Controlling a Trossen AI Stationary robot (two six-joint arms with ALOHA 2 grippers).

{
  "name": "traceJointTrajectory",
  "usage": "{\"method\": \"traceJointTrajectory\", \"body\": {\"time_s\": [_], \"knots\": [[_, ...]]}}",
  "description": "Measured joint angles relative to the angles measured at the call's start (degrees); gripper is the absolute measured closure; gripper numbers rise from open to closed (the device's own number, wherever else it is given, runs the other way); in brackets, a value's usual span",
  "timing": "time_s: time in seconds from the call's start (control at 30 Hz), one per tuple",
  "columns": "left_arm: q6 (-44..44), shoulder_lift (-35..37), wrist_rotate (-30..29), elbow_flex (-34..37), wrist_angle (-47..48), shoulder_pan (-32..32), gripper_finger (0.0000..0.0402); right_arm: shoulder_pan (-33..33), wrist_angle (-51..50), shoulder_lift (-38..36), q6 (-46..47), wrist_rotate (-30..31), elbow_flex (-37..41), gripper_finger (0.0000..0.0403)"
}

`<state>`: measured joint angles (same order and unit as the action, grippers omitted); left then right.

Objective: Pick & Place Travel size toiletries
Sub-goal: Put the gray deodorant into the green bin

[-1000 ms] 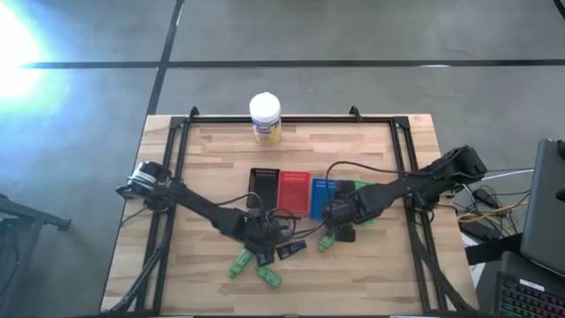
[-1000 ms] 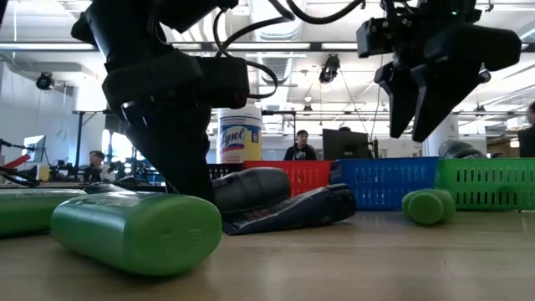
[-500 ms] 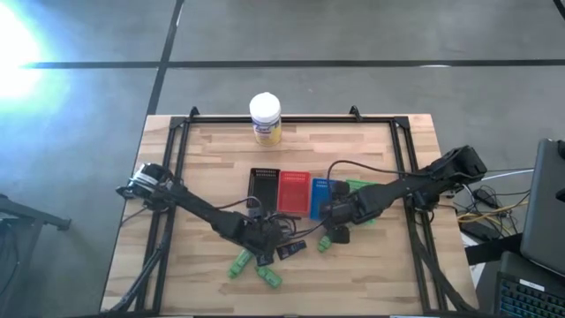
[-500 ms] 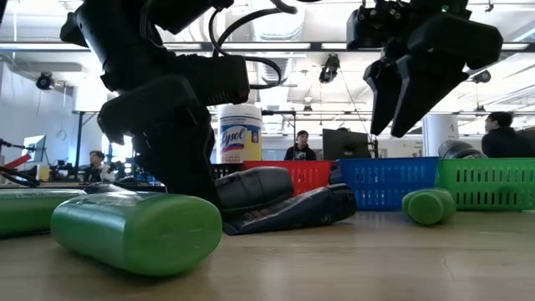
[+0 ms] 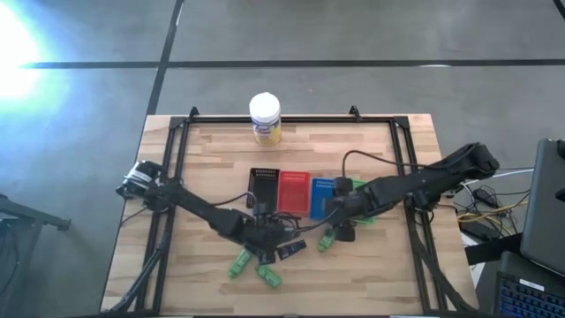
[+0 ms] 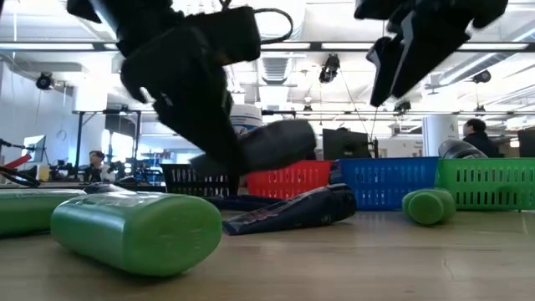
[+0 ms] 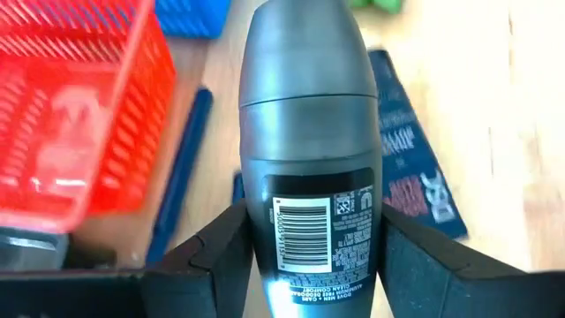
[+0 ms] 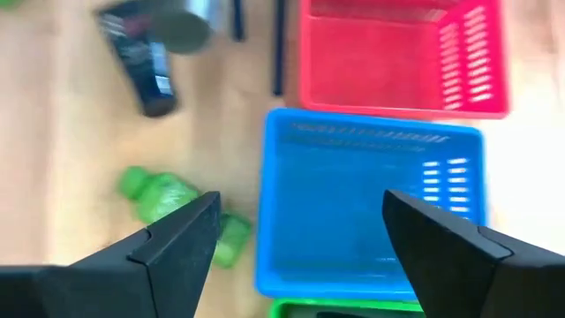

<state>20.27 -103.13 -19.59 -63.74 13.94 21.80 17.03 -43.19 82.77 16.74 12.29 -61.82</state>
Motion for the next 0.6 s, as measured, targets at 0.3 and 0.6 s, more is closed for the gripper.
{"method": "traceJointTrajectory", "body": {"time_s": [0.3, 0.6], "knots": [[-5.6, 0.4, -12.2, -3.1, 0.2, 0.0, 0.02, -1.6, 5.5, -4.0, 11.4, -7.6, 0.1, 0.012], [-12.2, 0.5, -18.2, -7.5, 0.0, -0.5, 0.02, -2.8, 14.2, -4.7, 18.3, -7.9, 0.1, 0.0119]]}}
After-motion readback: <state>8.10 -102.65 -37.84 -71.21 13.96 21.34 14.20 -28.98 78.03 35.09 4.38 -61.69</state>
